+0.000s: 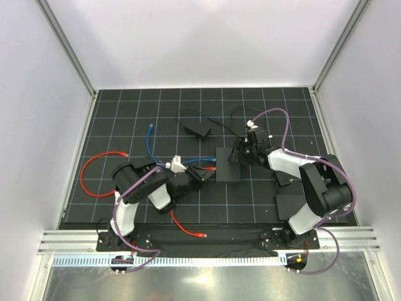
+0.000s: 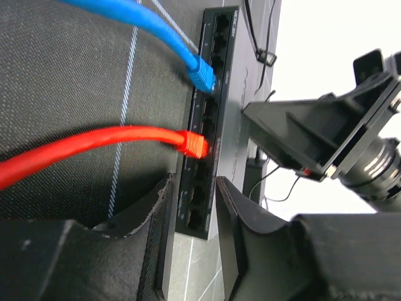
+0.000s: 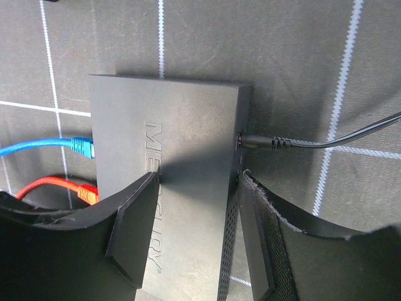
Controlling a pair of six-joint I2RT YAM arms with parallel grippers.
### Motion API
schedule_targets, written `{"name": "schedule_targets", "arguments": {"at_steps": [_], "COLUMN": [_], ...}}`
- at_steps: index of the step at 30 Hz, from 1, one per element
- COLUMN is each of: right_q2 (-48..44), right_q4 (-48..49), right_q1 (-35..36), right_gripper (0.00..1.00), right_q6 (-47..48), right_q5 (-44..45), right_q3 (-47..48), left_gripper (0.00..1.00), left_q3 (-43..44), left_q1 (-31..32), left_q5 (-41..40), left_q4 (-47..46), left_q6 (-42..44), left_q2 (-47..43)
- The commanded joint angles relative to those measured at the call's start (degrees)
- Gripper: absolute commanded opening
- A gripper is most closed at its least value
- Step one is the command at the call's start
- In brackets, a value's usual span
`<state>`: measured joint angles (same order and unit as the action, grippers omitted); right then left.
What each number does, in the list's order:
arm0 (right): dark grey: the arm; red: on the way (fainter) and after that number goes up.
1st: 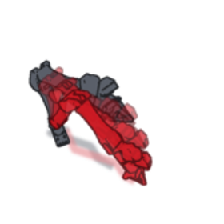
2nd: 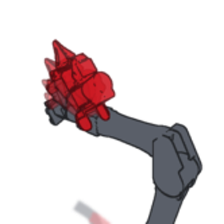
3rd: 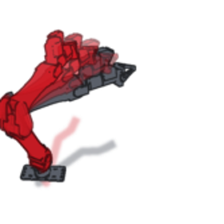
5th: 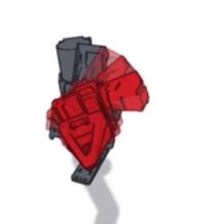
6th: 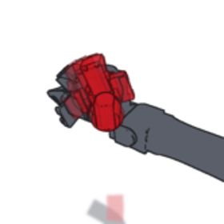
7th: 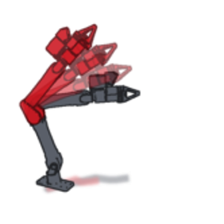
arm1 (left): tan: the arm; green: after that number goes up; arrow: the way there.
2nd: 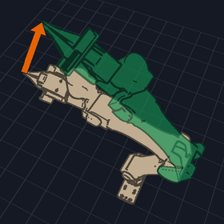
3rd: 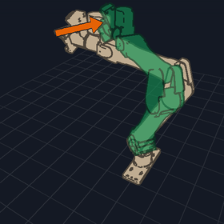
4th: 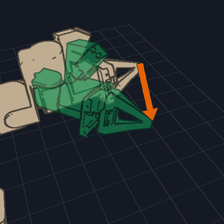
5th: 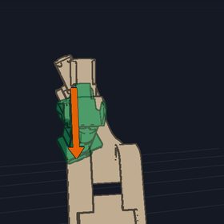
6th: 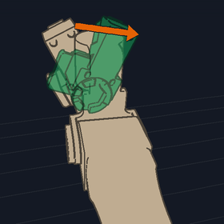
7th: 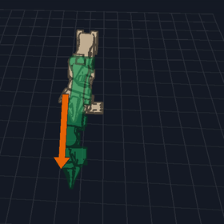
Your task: Pull the plug from the switch port
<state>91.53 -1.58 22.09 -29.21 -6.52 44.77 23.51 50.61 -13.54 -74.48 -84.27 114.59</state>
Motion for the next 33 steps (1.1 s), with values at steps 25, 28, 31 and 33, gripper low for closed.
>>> {"name": "schedule_targets", "arguments": {"at_steps": [25,28,31,33], "right_q2": [-2.5,-2.3,-2.5,-2.8], "right_q4": [7.0,7.1,6.9,6.4], "right_q1": [0.5,0.5,0.5,0.6], "right_gripper": [0.54,0.53,0.52,0.52], "right_q6": [0.8,0.9,1.2,1.5], "right_q5": [-4.5,-5.0,-5.1,-4.6], "right_q3": [-2.6,-2.5,-2.5,-2.4], "left_gripper": [0.30,0.23,0.13,0.06], "left_q3": [4.2,4.4,4.8,4.7], "left_q1": [2.8,2.9,3.0,2.9], "left_q5": [-15.5,-15.5,-15.4,-15.6], "left_q4": [1.7,1.8,1.9,1.9], "left_q6": [-14.8,-14.3,-13.4,-12.8], "left_q2": [6.7,7.1,7.1,7.0]}}
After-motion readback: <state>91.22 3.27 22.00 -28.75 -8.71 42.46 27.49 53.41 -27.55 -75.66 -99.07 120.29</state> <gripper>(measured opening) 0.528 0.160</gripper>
